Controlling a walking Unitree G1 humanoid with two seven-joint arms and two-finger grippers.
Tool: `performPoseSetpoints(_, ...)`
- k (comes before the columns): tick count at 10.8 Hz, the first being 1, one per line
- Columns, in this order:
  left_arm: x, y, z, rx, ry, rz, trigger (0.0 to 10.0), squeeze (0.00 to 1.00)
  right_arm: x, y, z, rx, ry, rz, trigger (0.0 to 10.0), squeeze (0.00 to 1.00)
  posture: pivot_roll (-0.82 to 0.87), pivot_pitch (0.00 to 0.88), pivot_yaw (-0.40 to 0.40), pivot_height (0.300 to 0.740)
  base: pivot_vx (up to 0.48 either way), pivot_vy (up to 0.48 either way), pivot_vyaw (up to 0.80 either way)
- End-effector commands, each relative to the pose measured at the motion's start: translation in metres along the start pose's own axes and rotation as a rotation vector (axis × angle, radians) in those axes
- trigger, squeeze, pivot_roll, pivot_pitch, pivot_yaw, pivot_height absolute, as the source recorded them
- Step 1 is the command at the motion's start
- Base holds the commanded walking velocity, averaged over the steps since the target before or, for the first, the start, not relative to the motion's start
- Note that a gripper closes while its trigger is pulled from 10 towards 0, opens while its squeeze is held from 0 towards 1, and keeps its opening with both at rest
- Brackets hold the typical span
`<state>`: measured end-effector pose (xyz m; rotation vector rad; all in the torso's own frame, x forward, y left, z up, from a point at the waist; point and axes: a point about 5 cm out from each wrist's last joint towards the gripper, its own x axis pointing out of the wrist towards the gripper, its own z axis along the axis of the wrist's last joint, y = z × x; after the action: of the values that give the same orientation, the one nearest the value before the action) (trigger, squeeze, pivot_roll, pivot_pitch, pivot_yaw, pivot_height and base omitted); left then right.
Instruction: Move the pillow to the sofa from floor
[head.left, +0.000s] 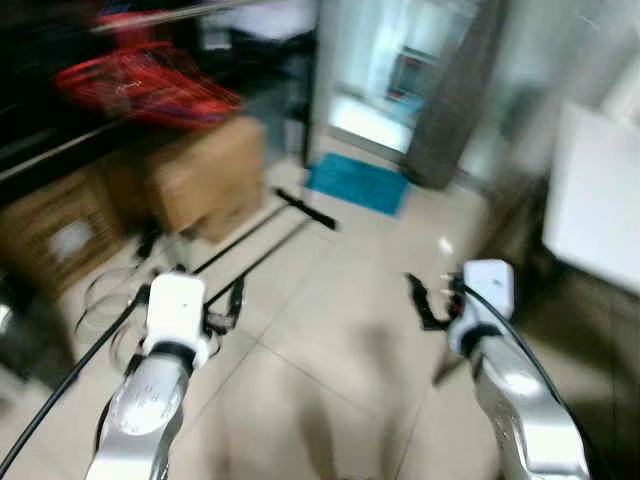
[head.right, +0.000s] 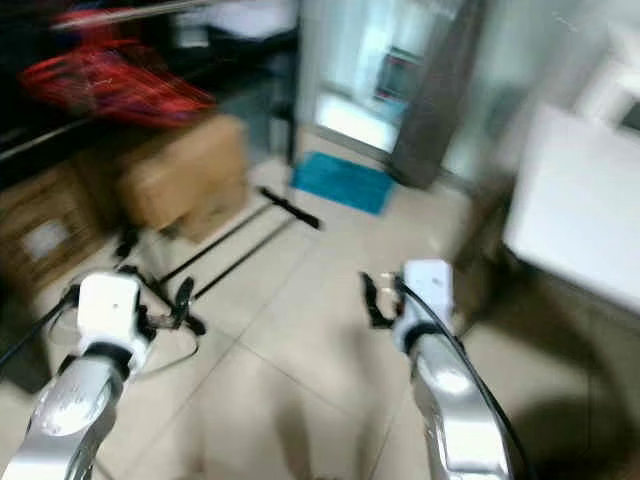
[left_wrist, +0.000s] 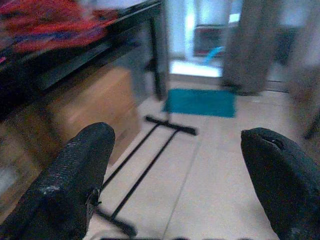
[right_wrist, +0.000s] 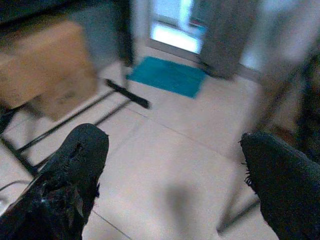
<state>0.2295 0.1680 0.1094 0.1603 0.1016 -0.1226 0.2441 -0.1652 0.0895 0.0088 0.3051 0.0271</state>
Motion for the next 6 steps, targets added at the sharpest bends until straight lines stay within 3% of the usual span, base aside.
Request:
performPoseSetpoints(1,0.005,-0.008,-0.001,0.003,0.011,-0.046,10.0,1.00,-0.004,-0.007,0.005,0.022,-0.020,-0.046,10.0,1.00,0.05,0.000,0.007,0.740,0.000,0.000,-0.80)
performPoseSetpoints(3,0.015,-0.015,0.000,-0.013,0.010,-0.094,10.0,1.00,-0.016,-0.018,0.008,0.036,-0.036,-0.118,10.0,1.00,-0.03,0.000,0.075,0.740,0.000,0.000,-0.80)
performPoseSetpoints(4,0.021,-0.021,0.001,-0.025,0.006,-0.138,10.0,1.00,-0.033,-0.027,0.017,0.027,-0.054,-0.149,10.0,1.00,-0.09,0.000,0.089,0.740,0.000,0.000,-0.80)
performPoseSetpoints(5,0.022,-0.022,0.000,-0.040,0.002,-0.148,10.0,1.00,-0.044,-0.030,0.023,0.004,-0.058,-0.156,10.0,1.00,-0.10,0.000,0.069,0.740,0.000,0.000,-0.80)
performPoseSetpoints(6,0.022,-0.020,-0.001,-0.039,0.002,-0.148,10.0,0.93,-0.051,-0.031,0.028,-0.009,-0.060,-0.157,10.0,1.00,-0.12,0.000,0.035,0.740,0.000,0.000,-0.80)
